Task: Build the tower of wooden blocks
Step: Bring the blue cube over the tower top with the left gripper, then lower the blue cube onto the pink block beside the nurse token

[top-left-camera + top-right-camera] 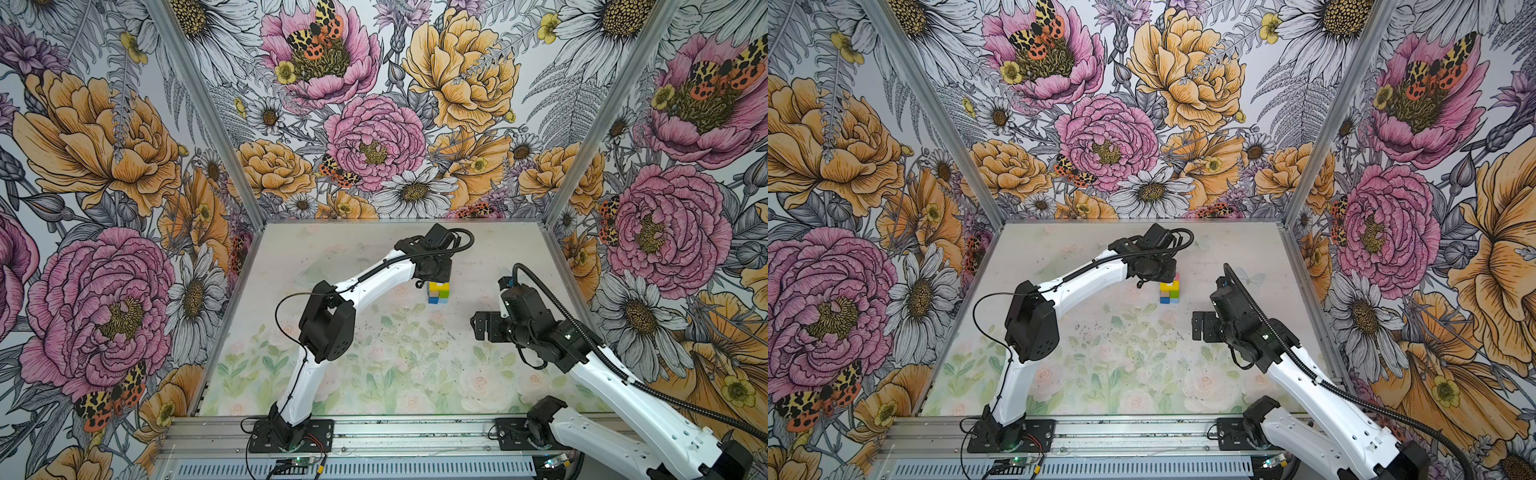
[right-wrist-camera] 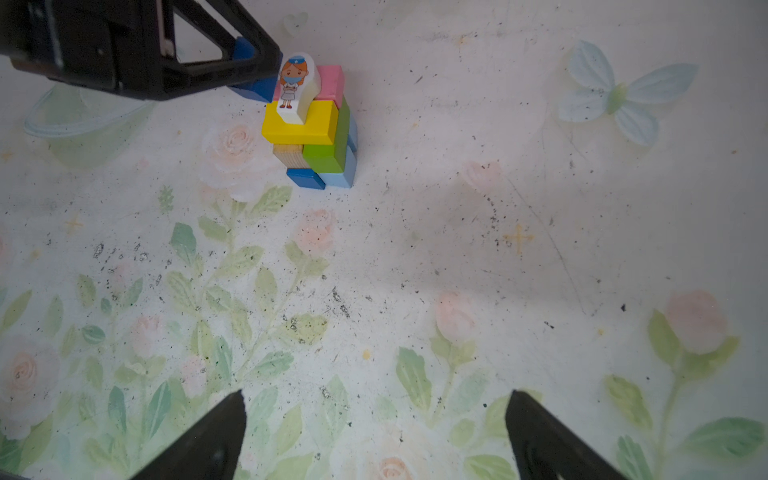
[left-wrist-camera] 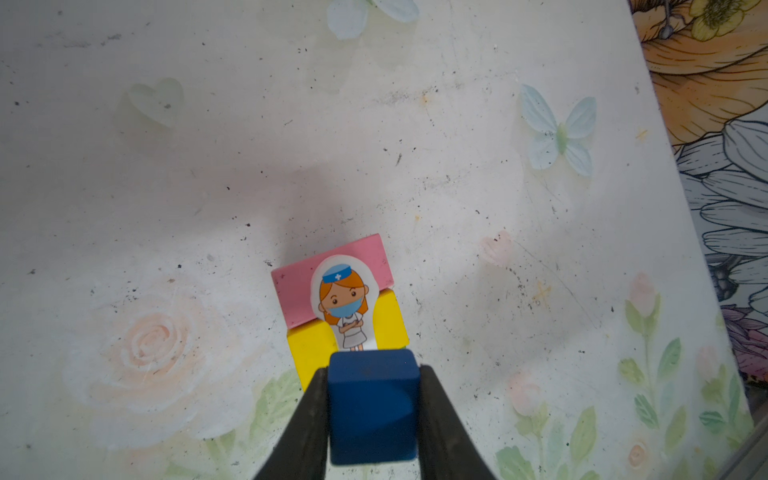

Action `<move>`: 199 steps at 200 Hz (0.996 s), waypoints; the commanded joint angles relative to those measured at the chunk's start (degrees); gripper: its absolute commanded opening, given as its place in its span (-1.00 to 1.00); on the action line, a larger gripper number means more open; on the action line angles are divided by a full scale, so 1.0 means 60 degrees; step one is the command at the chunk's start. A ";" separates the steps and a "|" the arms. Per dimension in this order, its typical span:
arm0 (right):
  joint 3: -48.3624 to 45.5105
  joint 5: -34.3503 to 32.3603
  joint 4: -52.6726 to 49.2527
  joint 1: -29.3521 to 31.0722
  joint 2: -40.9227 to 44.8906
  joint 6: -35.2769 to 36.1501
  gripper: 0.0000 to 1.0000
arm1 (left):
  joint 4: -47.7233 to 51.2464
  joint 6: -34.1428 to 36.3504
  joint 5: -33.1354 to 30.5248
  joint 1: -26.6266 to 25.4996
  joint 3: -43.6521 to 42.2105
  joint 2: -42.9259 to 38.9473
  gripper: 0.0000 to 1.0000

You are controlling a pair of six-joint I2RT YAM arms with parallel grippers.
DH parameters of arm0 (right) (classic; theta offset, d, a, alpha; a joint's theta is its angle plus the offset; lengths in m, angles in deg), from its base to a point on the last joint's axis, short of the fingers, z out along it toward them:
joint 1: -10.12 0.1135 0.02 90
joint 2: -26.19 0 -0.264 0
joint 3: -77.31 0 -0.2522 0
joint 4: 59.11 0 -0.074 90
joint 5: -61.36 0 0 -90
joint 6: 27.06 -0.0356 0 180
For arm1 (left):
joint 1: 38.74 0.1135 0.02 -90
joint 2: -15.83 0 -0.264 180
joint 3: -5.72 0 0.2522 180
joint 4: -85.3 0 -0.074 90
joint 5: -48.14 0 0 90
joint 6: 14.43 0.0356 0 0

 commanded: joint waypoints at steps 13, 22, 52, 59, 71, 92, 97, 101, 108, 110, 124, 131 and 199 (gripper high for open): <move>0.0133 -0.0177 0.0162 -0.0057 0.0139 0.0101 0.99 | 0.0125 0.0061 0.0056 0.0016 0.0458 0.0222 -0.63; 0.0136 -0.0188 0.0162 -0.0054 0.0140 0.0107 0.99 | 0.0170 0.0061 0.0049 0.0012 0.0520 0.0272 -0.64; 0.0136 -0.0191 0.0162 -0.0060 0.0115 0.0122 0.99 | 0.0268 0.0031 -0.0002 0.0017 0.0765 0.0451 -0.63; 0.0129 -0.0177 0.0162 -0.0073 0.0125 0.0130 0.99 | 0.0287 0.0018 -0.0025 0.0011 0.0819 0.0494 -0.64; 0.0136 -0.0184 0.0164 -0.0070 0.0117 0.0122 0.99 | 0.0330 -0.0026 -0.0073 0.0007 0.0899 0.0554 -0.64; 0.0129 -0.0193 0.0173 -0.0066 0.0114 0.0114 0.99 | 0.0362 -0.0150 -0.0127 0.0011 0.1045 0.0659 -0.64; 0.0121 -0.0201 0.0177 -0.0083 0.0111 0.0122 0.99 | 0.0382 -0.0172 -0.0134 0.0013 0.1083 0.0679 -0.64; 0.0114 -0.0201 0.0177 -0.0084 0.0111 0.0118 0.99 | 0.0378 -0.0191 -0.0134 0.0002 0.1112 0.0700 -0.64; 0.0121 -0.0205 0.0177 -0.0075 0.0113 0.0124 0.99 | 0.0405 -0.0200 -0.0134 -0.0005 0.1182 0.0752 -0.64; 0.0121 -0.0205 0.0177 -0.0078 0.0123 0.0129 0.99 | 0.0421 -0.0202 -0.0145 -0.0005 0.1199 0.0764 -0.64; 0.0114 -0.0188 0.0178 -0.0074 0.0125 0.0121 0.99 | 0.0508 -0.0218 -0.0227 -0.0005 0.1317 0.0843 -0.64; 0.0116 -0.0176 0.0191 -0.0074 0.0137 0.0131 0.99 | 0.0535 -0.0218 -0.0236 -0.0006 0.1347 0.0865 -0.64; 0.0092 -0.0114 0.0221 -0.0094 0.0148 0.0151 0.99 | 0.0641 -0.0236 -0.0426 0.0010 0.1540 0.1017 -0.63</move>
